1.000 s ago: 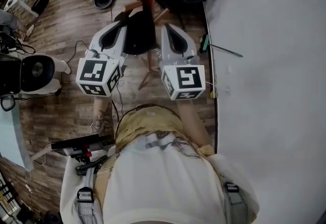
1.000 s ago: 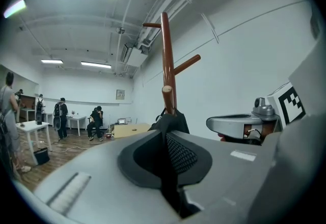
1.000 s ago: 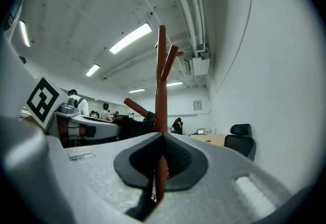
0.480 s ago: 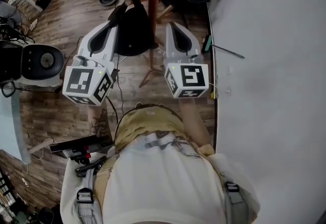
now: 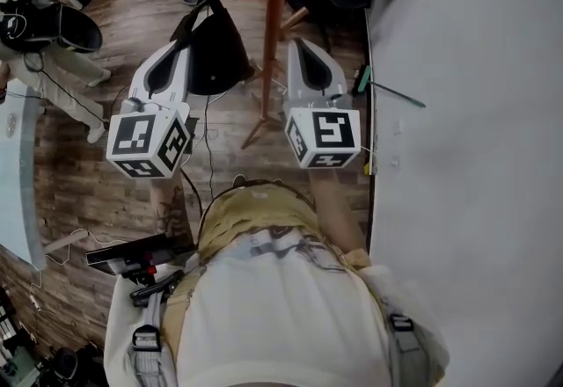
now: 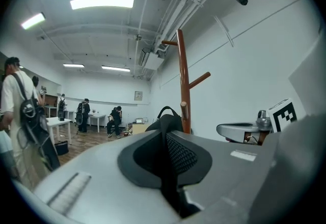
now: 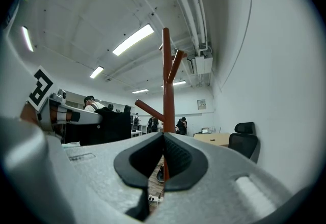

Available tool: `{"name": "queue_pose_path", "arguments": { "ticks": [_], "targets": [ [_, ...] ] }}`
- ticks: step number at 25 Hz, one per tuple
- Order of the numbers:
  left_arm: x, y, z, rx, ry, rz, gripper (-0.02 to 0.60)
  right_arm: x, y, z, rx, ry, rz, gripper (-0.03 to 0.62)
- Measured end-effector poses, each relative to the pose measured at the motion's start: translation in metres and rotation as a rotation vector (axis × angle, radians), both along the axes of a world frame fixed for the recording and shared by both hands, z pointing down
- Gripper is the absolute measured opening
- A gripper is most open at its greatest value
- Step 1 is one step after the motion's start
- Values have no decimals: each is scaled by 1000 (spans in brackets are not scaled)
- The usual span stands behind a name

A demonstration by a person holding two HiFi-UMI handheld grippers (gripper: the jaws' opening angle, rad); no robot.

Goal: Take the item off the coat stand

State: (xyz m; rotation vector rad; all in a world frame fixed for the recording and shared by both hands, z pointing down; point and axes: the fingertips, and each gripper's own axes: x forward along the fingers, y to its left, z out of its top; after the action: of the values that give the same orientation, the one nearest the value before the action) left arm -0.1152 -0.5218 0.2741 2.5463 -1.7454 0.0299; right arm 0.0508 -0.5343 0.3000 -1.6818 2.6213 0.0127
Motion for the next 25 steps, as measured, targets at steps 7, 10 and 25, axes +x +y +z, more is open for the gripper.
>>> {"name": "queue_pose_path", "arguments": {
  "ticks": [7, 10, 25],
  "targets": [
    [-6, 15, 34, -60, 4, -89, 9, -3, 25, 5, -6, -1, 2, -2],
    [-5, 0, 50, -85, 0, -106, 9, -4, 13, 11, -13, -1, 6, -2],
    [1, -6, 66, -109, -3, -85, 9, -1, 14, 14, -10, 11, 17, -3]
  ]
}}
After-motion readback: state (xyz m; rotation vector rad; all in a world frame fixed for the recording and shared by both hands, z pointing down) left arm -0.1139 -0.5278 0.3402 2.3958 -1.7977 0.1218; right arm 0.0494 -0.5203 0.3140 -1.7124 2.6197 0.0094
